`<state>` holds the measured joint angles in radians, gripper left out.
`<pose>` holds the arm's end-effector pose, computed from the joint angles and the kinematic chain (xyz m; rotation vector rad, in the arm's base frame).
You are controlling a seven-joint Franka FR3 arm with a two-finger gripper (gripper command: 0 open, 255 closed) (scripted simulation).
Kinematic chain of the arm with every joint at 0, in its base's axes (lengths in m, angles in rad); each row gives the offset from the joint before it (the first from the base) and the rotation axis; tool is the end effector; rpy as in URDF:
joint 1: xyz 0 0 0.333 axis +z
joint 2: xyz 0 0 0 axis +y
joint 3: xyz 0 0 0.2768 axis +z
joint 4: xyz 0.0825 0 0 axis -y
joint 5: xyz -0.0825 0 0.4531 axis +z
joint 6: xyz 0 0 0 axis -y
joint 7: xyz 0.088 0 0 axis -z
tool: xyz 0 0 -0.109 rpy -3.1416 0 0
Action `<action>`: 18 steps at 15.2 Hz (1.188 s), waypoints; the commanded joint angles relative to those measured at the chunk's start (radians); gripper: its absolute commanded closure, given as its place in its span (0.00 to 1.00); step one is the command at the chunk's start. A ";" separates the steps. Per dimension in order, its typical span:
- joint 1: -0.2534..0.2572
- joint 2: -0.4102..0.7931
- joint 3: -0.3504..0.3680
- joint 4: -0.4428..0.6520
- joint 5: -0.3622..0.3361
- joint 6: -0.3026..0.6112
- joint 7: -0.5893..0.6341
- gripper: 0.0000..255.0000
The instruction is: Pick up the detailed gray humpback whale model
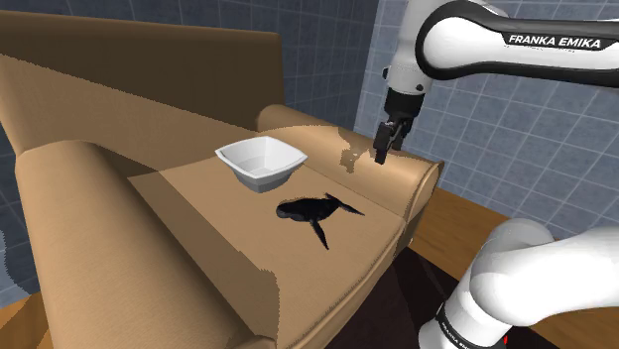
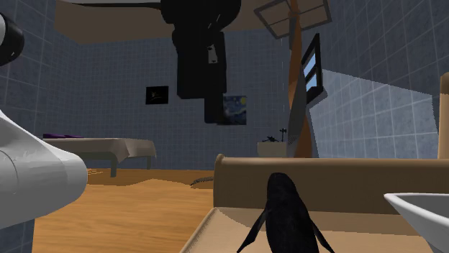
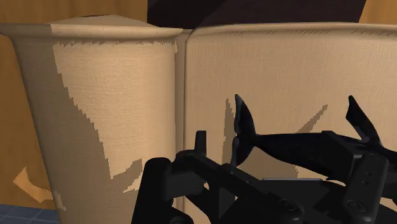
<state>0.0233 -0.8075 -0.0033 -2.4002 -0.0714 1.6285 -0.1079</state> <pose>0.4038 0.0006 0.5510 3.0641 0.2021 0.0503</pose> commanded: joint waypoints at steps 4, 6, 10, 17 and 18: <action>0.091 0.029 -0.085 -0.064 0.007 0.140 -0.236 0.00; 0.155 0.058 -0.142 -0.095 0.019 0.226 -0.396 0.00; 0.300 0.128 -0.258 -0.136 0.060 0.369 -0.725 0.00; 0.555 0.242 -0.432 -0.159 0.168 0.507 -1.263 0.00; 0.556 0.247 -0.435 -0.168 0.170 0.521 -1.267 0.00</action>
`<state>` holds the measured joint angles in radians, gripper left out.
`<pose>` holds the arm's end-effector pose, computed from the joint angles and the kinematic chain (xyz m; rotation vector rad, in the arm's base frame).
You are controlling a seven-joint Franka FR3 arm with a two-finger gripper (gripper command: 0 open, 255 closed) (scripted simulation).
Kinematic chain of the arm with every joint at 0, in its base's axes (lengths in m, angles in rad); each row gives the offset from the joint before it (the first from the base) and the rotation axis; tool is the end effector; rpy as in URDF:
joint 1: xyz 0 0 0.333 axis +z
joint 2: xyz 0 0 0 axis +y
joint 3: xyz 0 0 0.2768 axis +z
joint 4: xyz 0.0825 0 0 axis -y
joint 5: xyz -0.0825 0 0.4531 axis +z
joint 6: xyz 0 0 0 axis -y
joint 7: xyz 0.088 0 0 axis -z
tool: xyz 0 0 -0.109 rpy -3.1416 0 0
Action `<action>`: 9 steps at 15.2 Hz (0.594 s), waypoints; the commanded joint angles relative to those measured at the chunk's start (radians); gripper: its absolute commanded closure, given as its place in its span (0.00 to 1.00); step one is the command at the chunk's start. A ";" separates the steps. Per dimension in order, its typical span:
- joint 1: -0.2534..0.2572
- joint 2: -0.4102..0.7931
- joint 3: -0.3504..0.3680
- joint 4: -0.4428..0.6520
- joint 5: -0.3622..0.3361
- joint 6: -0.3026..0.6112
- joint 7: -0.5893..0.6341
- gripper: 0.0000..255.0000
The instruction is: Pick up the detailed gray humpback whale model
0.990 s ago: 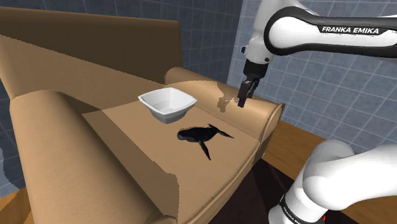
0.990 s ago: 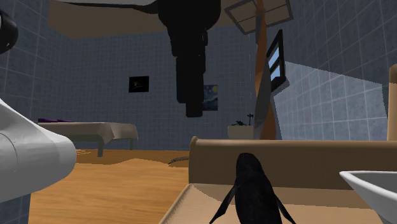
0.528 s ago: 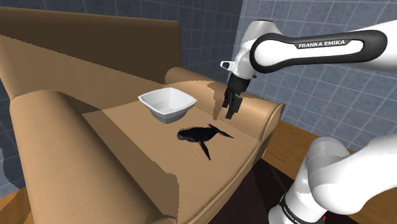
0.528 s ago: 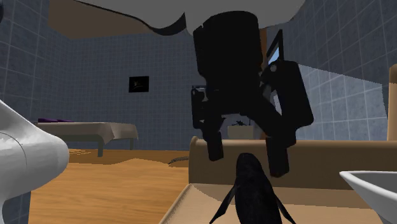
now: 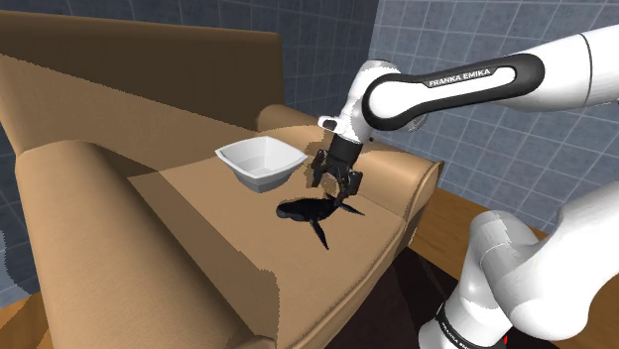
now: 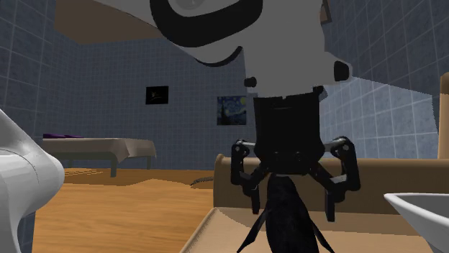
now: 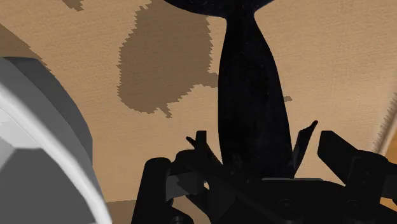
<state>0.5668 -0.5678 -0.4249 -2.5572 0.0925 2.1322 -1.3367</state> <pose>0.4655 0.0874 0.3868 -2.1507 -1.9680 -0.3592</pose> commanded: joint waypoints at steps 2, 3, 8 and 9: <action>0.015 0.018 -0.020 -0.030 0.009 0.046 -0.049 0.00; 0.017 0.024 -0.024 -0.040 0.011 0.061 -0.054 0.00; 0.024 0.048 -0.037 -0.071 0.020 0.113 -0.074 0.00; 0.025 0.051 -0.038 -0.068 0.022 0.114 -0.074 1.00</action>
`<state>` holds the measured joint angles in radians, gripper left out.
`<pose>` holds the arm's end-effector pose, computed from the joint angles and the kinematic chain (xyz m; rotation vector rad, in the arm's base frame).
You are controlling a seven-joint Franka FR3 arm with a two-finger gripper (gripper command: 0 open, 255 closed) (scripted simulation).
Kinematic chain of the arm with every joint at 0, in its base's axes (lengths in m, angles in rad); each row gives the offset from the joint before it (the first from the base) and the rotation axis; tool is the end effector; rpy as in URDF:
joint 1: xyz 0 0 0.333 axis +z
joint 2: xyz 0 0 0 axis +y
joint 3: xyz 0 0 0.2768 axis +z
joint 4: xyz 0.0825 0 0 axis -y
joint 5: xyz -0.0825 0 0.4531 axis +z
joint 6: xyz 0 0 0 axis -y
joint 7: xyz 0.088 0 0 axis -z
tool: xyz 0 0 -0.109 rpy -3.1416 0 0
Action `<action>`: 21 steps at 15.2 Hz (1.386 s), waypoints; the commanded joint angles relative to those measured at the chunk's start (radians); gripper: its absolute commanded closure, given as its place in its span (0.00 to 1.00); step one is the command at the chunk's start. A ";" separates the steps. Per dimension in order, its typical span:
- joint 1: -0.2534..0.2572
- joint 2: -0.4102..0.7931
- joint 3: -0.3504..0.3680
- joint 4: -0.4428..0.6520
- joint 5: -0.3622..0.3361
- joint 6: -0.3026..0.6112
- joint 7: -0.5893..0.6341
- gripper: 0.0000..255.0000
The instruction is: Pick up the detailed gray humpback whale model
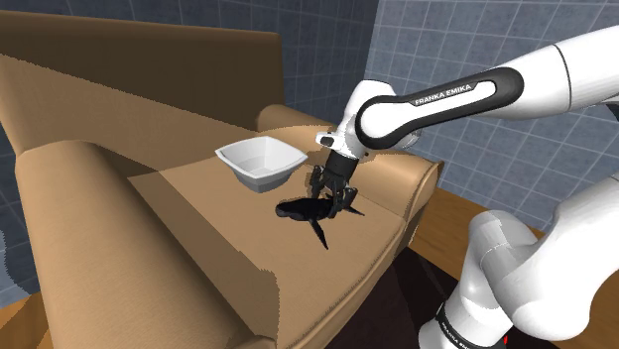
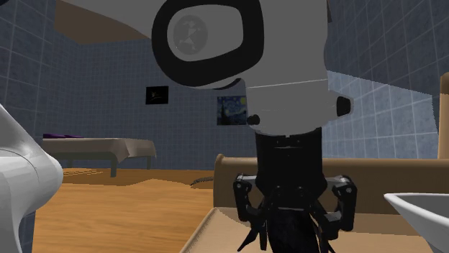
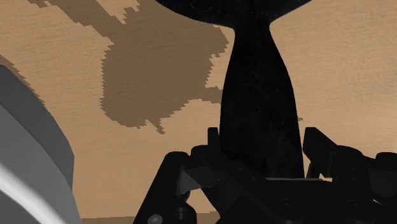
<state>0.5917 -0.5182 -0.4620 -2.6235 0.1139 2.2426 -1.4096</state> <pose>0.4610 0.0881 0.3377 -2.1136 -2.0000 -0.3657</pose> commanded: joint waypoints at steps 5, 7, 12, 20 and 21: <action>0.000 0.000 0.000 -0.002 0.000 0.003 0.000 1.00; 0.000 0.000 0.000 -0.002 0.000 0.002 0.000 1.00; -0.007 -0.022 0.011 0.021 -0.009 -0.041 0.016 1.00; -0.016 -0.062 0.037 0.100 -0.021 -0.155 0.054 1.00; -0.016 -0.066 0.040 0.110 -0.022 -0.169 0.059 1.00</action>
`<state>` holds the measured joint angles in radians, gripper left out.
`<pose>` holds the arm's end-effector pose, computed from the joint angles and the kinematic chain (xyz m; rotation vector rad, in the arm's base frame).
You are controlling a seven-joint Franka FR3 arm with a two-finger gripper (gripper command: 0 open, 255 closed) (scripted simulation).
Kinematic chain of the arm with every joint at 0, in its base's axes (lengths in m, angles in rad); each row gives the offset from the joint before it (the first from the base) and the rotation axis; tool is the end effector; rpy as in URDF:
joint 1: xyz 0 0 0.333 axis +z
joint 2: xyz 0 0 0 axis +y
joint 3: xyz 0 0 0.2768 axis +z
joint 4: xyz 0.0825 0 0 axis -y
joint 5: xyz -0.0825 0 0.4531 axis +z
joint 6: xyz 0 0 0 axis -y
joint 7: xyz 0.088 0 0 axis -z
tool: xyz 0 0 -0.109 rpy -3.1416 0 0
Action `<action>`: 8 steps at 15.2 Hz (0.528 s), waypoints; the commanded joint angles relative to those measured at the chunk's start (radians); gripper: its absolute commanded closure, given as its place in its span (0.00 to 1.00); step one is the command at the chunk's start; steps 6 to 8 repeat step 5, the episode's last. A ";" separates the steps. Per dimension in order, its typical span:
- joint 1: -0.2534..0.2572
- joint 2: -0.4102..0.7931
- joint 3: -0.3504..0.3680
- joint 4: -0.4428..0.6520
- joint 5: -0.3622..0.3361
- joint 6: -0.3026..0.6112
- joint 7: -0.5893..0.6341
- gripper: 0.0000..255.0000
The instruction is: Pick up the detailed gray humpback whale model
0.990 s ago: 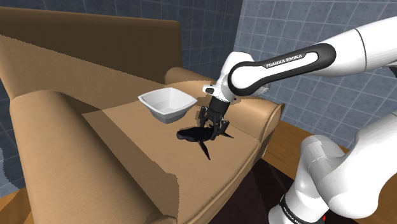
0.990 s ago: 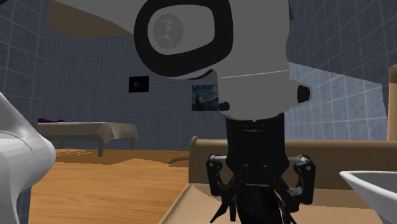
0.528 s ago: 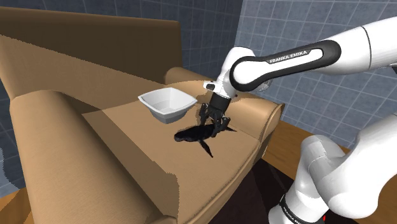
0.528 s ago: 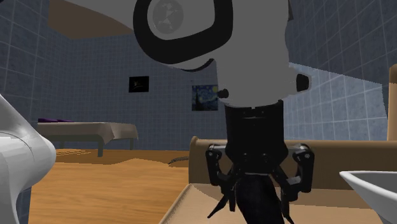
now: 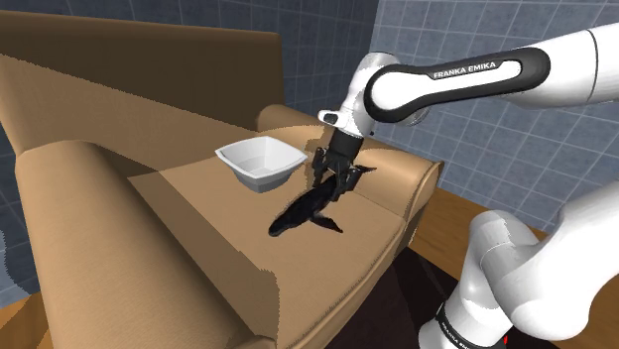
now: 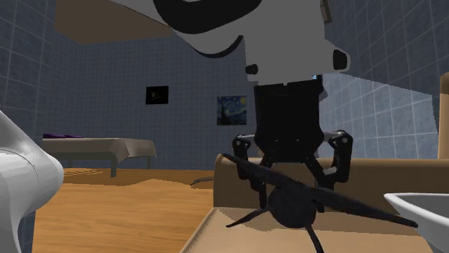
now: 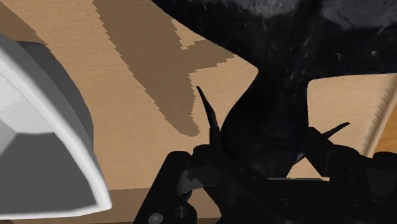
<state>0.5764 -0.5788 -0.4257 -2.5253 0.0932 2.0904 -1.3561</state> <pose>0.4673 0.0894 0.4046 -2.1137 -2.0002 -0.3662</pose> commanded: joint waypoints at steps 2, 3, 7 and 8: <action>-0.002 -0.012 0.009 0.034 -0.003 -0.044 0.013 1.00; -0.002 -0.015 0.011 0.045 -0.003 -0.057 0.017 1.00; -0.002 -0.015 0.012 0.047 -0.003 -0.059 0.018 1.00; -0.002 -0.015 0.012 0.047 -0.003 -0.059 0.018 1.00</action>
